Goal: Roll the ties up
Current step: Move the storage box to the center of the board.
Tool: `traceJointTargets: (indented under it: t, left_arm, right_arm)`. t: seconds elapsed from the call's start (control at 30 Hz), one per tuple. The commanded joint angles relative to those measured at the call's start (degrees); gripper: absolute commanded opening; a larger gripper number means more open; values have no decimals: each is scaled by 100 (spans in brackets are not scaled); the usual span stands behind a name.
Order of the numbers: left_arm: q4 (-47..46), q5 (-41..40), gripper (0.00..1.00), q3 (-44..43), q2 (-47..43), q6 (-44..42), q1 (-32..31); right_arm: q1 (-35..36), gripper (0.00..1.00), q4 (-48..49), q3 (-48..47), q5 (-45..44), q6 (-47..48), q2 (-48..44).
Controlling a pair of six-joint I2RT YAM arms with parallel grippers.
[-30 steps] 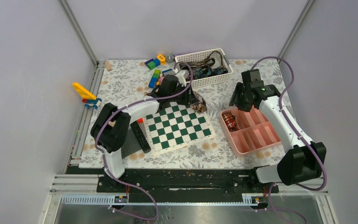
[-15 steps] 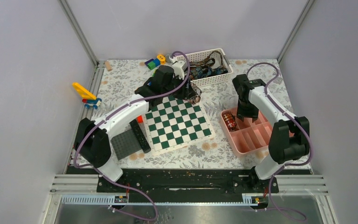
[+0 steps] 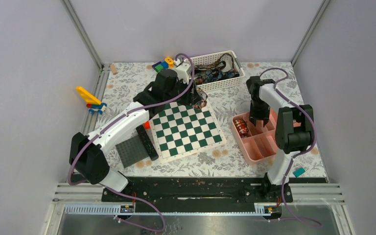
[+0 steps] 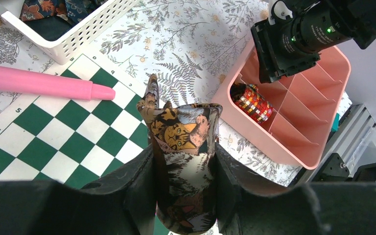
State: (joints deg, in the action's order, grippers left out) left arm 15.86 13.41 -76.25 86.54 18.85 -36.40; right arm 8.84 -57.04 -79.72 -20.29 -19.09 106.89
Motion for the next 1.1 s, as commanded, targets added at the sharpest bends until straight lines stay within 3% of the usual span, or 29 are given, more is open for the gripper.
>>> traceJointTargets:
  t: [0.0, 0.2, 0.53, 1.07]
  left_arm:
    - [-144, -131, 39, 25, -378, -103, 28]
    - [-144, -174, 39, 85, -467, 18, 34]
    - [210, -568, 40, 103, -947, 25, 29]
    - [548, -809, 40, -74, -1246, -14, 38]
  right_arm:
    - [-306, 40, 296, 290, 828, 104, -46]
    - [-381, 1, 920, 836, 1745, -183, -502]
    - [-286, 0, 1306, 945, 2853, -1065, -1267]
    - [-128, 0, 227, -8, 3269, -952, -2510]
